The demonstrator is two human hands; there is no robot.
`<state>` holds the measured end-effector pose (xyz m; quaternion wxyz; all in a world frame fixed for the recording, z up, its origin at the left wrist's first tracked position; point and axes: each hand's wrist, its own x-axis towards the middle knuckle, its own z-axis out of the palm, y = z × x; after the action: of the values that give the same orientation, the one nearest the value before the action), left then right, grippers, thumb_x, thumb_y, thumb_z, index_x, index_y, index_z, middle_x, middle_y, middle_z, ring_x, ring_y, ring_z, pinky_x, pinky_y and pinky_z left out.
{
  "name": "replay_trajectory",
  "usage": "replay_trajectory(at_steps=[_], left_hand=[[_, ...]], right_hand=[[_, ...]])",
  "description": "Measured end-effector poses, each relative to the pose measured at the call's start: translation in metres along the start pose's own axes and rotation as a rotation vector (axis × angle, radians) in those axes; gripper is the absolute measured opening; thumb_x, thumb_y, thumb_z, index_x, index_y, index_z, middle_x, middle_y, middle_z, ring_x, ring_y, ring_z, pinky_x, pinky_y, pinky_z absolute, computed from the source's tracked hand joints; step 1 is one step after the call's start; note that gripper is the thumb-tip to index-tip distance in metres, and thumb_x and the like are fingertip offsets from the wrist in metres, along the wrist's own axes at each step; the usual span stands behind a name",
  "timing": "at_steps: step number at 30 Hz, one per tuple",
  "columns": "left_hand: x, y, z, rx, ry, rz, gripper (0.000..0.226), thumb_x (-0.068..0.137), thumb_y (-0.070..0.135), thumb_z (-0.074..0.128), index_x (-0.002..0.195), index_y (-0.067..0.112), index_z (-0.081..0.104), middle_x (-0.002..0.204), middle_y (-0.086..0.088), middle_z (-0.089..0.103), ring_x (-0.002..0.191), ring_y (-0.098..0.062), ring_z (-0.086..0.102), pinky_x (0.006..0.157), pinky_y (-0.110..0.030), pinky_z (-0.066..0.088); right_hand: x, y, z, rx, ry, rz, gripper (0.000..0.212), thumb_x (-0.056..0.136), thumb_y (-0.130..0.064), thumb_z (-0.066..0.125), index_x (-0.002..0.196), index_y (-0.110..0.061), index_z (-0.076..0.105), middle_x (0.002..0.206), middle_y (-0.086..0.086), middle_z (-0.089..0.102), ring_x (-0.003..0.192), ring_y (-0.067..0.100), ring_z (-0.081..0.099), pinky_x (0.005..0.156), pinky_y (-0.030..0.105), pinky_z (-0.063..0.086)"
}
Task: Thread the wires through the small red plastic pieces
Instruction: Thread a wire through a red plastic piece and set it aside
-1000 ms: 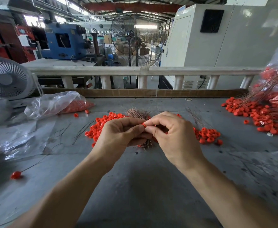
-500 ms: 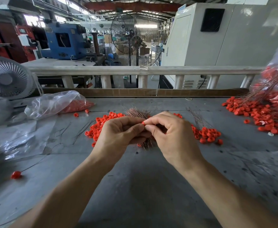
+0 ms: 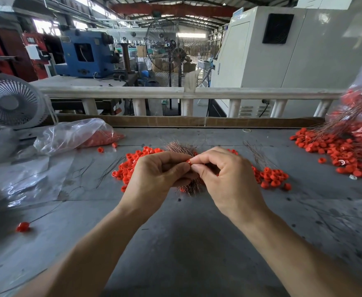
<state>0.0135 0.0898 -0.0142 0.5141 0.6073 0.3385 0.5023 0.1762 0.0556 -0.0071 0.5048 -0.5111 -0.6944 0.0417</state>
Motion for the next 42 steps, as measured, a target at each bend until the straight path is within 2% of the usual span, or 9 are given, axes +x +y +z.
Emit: replay_trajectory(at_steps=[6,10,13,20,23,30,32,37,42], left_hand=[[0.0,-0.001,0.0,-0.06,0.034,-0.035,0.015,0.091,0.004,0.068,0.101,0.01,0.078,0.09,-0.015,0.078,0.083,-0.025,0.077,0.077,-0.03,0.062],[0.001,-0.003,-0.001,-0.207,0.015,-0.14,0.027,0.081,0.02,0.072,0.104,0.007,0.078,0.102,-0.02,0.076,0.095,-0.031,0.075,0.086,-0.039,0.062],[0.0,-0.004,0.001,-0.297,0.001,-0.202,0.033,0.078,0.019,0.072,0.107,0.002,0.076,0.105,-0.022,0.075,0.093,-0.027,0.073,0.08,-0.033,0.062],[-0.001,-0.002,0.001,-0.386,-0.027,-0.295,0.042,0.083,0.015,0.069,0.117,-0.009,0.066,0.103,-0.022,0.068,0.095,-0.032,0.064,0.08,-0.035,0.061],[-0.001,0.001,0.001,-0.402,-0.046,-0.309,0.035,0.09,0.017,0.065,0.115,-0.008,0.066,0.098,-0.02,0.067,0.088,-0.026,0.067,0.075,-0.032,0.062],[-0.002,0.002,0.002,-0.375,-0.052,-0.325,0.041,0.084,0.02,0.067,0.115,-0.007,0.067,0.1,-0.022,0.069,0.088,-0.026,0.068,0.101,-0.05,0.051],[-0.001,0.002,0.003,-0.369,-0.052,-0.326,0.036,0.083,0.02,0.068,0.11,-0.002,0.07,0.097,-0.02,0.07,0.086,-0.025,0.069,0.102,-0.051,0.049],[-0.001,0.001,0.001,-0.366,-0.066,-0.313,0.024,0.086,0.02,0.066,0.102,0.004,0.072,0.094,-0.016,0.071,0.084,-0.023,0.069,0.091,-0.044,0.053],[0.0,0.001,-0.002,-0.362,-0.019,-0.284,0.033,0.081,0.019,0.071,0.108,0.001,0.072,0.093,-0.017,0.068,0.084,-0.023,0.065,0.081,-0.036,0.055]], right_hand=[[-0.001,0.0,0.003,0.006,-0.004,-0.006,0.014,0.087,-0.007,0.078,0.097,-0.017,0.079,0.09,-0.01,0.067,0.083,0.002,0.063,0.075,0.009,0.045],[-0.004,-0.003,0.009,-0.168,0.011,-0.043,0.018,0.087,-0.018,0.079,0.103,-0.023,0.073,0.097,-0.013,0.06,0.082,0.002,0.053,0.071,0.015,0.044],[-0.005,-0.007,0.014,-0.291,0.054,-0.062,0.014,0.088,-0.023,0.077,0.1,-0.022,0.07,0.098,-0.009,0.061,0.089,0.01,0.058,0.069,0.019,0.041],[-0.007,-0.007,0.016,-0.326,0.074,-0.088,0.009,0.087,-0.014,0.074,0.094,-0.017,0.07,0.095,-0.006,0.062,0.089,0.014,0.06,0.071,0.017,0.039],[-0.006,-0.006,0.015,-0.31,0.087,-0.106,0.008,0.086,-0.014,0.073,0.094,-0.015,0.07,0.094,-0.005,0.063,0.089,0.017,0.061,0.069,0.023,0.046],[-0.004,-0.004,0.011,-0.313,0.1,-0.155,0.004,0.089,-0.016,0.071,0.089,-0.012,0.07,0.089,-0.003,0.064,0.084,0.016,0.06,0.07,0.022,0.045],[-0.003,-0.003,0.011,-0.317,0.099,-0.173,0.005,0.089,-0.014,0.071,0.087,-0.011,0.069,0.087,-0.002,0.064,0.084,0.018,0.059,0.072,0.026,0.046],[-0.002,-0.002,0.009,-0.321,0.107,-0.203,0.007,0.088,-0.016,0.075,0.085,-0.013,0.069,0.086,-0.003,0.064,0.083,0.017,0.058,0.073,0.024,0.044],[-0.002,-0.001,0.008,-0.329,0.101,-0.202,0.005,0.09,-0.023,0.076,0.094,-0.02,0.073,0.088,-0.007,0.059,0.082,0.011,0.056,0.066,0.022,0.045]])
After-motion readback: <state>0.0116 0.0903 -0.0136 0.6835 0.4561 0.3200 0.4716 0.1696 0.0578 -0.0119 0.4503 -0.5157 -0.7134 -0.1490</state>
